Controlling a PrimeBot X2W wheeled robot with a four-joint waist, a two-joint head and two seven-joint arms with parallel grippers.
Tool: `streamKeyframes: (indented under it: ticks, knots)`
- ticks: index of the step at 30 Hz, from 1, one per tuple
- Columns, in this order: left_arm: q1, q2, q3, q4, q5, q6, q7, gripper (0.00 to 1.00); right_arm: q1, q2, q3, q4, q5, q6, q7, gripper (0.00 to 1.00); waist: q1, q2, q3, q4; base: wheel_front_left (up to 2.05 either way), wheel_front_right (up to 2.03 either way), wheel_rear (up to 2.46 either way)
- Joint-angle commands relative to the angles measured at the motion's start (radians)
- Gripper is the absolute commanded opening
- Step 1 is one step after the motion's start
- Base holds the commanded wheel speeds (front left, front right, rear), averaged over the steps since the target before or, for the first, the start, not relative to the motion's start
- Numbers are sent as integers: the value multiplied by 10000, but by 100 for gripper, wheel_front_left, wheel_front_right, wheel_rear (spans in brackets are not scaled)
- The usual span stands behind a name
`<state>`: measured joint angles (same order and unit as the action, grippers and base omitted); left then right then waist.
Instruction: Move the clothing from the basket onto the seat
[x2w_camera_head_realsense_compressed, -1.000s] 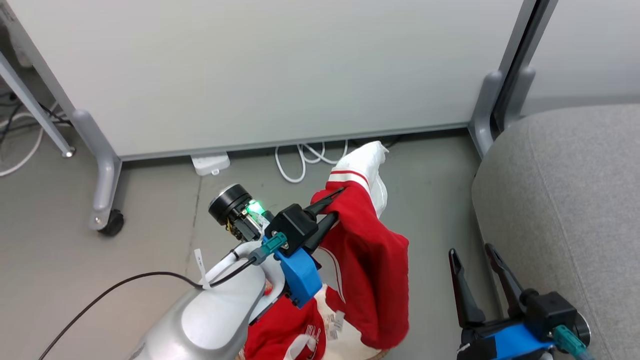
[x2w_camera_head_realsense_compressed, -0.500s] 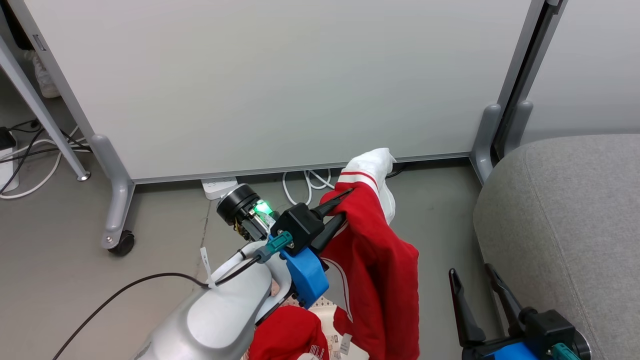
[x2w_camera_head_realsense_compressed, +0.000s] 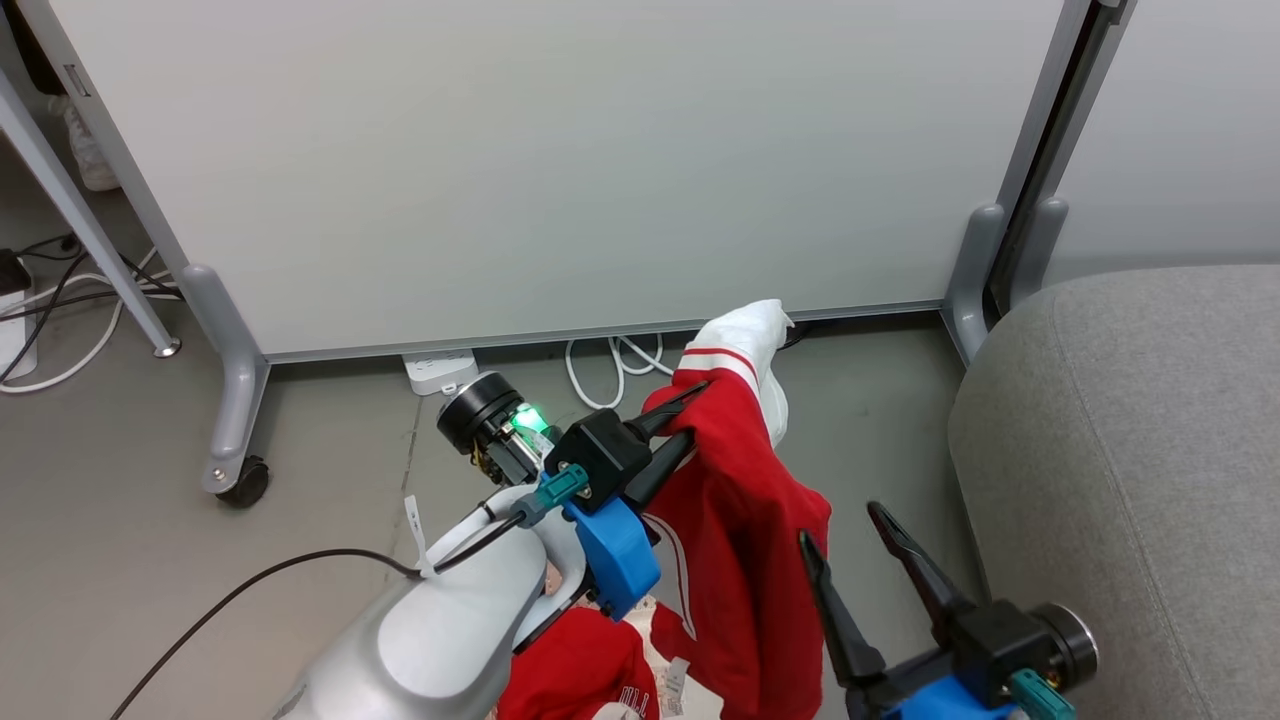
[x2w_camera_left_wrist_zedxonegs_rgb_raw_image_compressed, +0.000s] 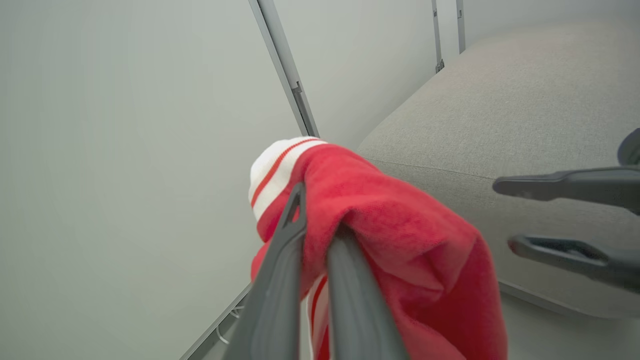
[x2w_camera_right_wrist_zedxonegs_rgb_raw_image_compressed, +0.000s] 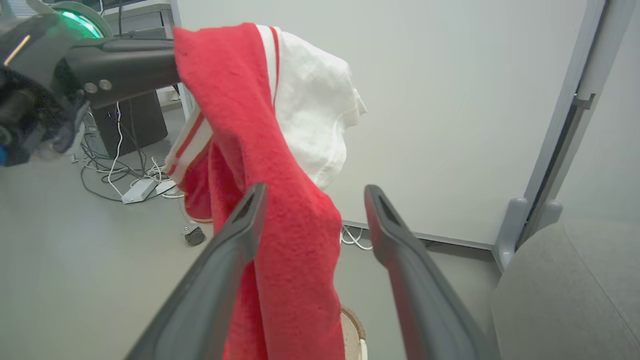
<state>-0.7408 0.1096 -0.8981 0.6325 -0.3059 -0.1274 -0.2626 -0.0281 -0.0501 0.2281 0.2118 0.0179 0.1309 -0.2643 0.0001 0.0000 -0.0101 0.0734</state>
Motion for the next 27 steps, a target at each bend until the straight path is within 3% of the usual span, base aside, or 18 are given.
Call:
streamKeyframes:
  ticks: [1,12,25,26,27]
  knots:
    - [-97,-7,24,-1,-14,-18,-35,0,-266,-125,207,49,-81,-3,-3,100,-1,0,29,6,0,0,0]
    - [-179,-81,4,-53,26,-30,-35,0,-2229,-283,1737,1075,-211,-3,-3,100,-1,0,218,67,0,0,0]
    - [-236,-174,6,-144,33,-26,-35,0,-3429,-84,1725,3052,-160,-3,-3,100,-1,0,444,196,0,0,0]
    - [-216,-178,10,-143,39,-26,-35,0,-3458,-72,1731,3231,-113,-3,-3,47,-1,0,450,188,0,0,0]
    - [-202,-180,10,-137,44,-26,-35,0,-3519,-56,1750,3328,-80,-3,-1,0,-1,0,455,180,0,0,0]
